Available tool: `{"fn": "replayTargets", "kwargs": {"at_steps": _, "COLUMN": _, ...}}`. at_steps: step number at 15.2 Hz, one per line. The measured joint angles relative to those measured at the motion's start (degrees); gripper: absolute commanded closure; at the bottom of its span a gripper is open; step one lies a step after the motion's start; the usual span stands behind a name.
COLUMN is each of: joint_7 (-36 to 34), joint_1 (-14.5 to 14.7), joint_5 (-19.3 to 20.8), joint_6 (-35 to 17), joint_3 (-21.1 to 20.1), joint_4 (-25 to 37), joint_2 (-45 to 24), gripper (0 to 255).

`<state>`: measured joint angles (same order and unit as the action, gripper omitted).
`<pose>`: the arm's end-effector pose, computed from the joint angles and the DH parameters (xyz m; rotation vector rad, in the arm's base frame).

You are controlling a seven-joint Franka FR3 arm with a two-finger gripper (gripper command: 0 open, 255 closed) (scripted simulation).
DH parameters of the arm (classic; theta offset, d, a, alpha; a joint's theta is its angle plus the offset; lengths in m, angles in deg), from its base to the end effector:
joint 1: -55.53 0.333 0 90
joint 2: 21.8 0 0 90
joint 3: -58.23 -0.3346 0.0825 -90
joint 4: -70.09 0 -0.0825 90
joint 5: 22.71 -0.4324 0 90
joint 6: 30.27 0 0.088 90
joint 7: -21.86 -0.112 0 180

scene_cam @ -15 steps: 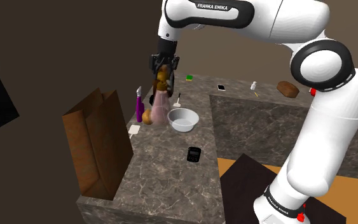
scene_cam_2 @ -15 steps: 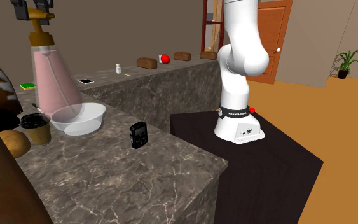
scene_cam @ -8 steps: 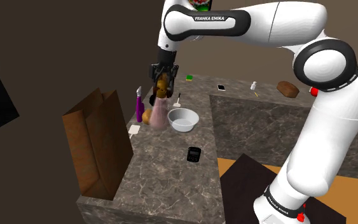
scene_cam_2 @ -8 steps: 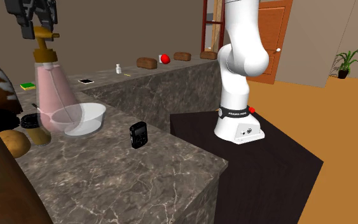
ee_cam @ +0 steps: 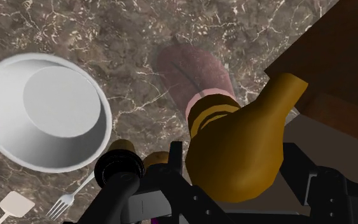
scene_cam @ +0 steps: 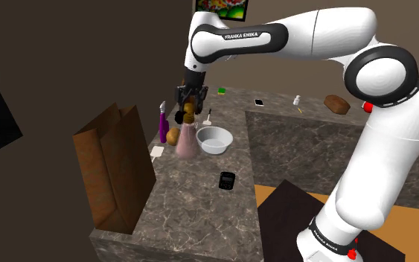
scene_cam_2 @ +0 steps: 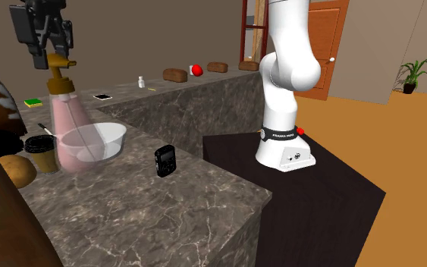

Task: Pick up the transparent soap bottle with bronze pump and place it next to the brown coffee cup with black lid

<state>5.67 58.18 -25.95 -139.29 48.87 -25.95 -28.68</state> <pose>0.6466 0.1372 0.5382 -3.0378 0.1379 -0.1320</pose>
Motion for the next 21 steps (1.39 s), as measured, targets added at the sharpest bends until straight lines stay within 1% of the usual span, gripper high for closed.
{"fn": "replayTargets", "kwargs": {"at_steps": 12, "joint_7": 0.30, "joint_1": 0.15, "joint_5": -0.01, "joint_6": -9.18, "joint_3": -0.08, "joint_4": -8.12, "joint_2": -1.08, "gripper": 255}}
{"fn": "replayTargets", "kwargs": {"at_steps": 18, "joint_7": 0.42, "joint_1": 0.10, "joint_5": -0.03, "joint_6": -9.91, "joint_3": -0.04, "joint_4": -8.74, "joint_2": -1.17, "gripper": 255}}
{"fn": "replayTargets", "kwargs": {"at_steps": 19, "joint_7": 0.43, "joint_1": 0.10, "joint_5": -0.03, "joint_6": -9.91, "joint_3": -0.04, "joint_4": -8.74, "joint_2": -1.17, "gripper": 0}}
{"fn": "replayTargets", "kwargs": {"at_steps": 21, "joint_7": 0.43, "joint_1": 0.10, "joint_5": -0.03, "joint_6": -9.93, "joint_3": -0.04, "joint_4": -8.74, "joint_2": -1.15, "gripper": 0}}
